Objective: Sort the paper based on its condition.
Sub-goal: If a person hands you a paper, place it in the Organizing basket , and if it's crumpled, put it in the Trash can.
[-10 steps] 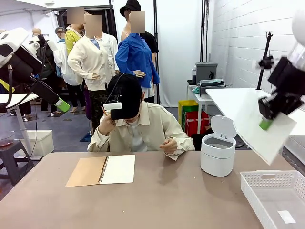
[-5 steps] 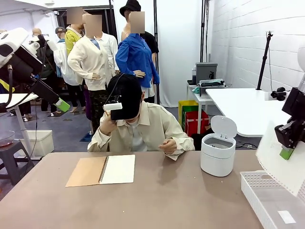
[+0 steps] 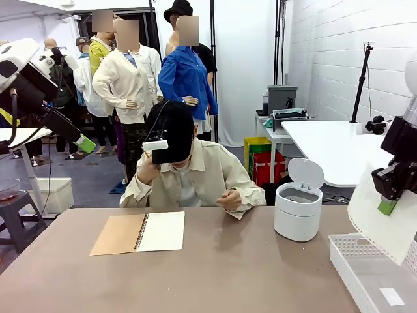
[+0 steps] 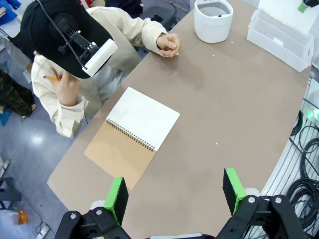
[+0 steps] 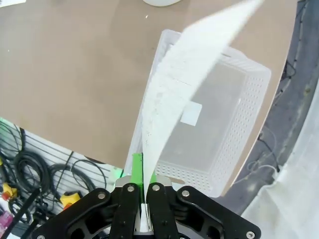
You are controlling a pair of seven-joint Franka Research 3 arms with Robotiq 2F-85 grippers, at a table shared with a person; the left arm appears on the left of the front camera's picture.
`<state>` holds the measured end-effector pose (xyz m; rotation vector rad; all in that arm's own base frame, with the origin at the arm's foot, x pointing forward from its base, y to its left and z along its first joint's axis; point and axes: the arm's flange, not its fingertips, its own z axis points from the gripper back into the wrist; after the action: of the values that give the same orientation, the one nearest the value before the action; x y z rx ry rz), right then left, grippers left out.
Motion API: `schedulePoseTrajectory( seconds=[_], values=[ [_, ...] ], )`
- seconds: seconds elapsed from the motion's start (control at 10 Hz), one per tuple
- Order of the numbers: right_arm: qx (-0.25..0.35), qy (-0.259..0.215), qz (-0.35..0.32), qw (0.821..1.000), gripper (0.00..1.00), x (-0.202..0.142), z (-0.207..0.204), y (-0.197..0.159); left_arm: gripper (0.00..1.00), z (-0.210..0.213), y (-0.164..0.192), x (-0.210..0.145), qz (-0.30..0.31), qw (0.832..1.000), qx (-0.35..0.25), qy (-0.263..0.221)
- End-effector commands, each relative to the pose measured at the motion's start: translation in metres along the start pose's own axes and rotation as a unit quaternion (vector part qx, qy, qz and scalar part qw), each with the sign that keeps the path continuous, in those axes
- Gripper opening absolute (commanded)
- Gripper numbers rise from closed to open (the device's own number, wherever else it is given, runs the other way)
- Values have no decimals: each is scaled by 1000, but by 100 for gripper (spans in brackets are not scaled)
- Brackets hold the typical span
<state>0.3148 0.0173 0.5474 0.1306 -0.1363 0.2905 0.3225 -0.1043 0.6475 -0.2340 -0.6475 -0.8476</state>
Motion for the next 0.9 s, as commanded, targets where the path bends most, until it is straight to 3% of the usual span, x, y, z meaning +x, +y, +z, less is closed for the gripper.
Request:
schedulePoseTrajectory(
  seconds=[0.0,0.2,0.8],
  values=[
    [-30,-16,20,999,0,-5,-12,1,100,1,1,-1,1,1000,-1,-1],
    [-41,-8,40,998,0,-23,-39,8,100,1,1,-1,1,1000,-1,-1],
    [-43,14,17,999,0,-53,-109,-1,100,1,1,-1,1,1000,-1,-1]
  ],
)
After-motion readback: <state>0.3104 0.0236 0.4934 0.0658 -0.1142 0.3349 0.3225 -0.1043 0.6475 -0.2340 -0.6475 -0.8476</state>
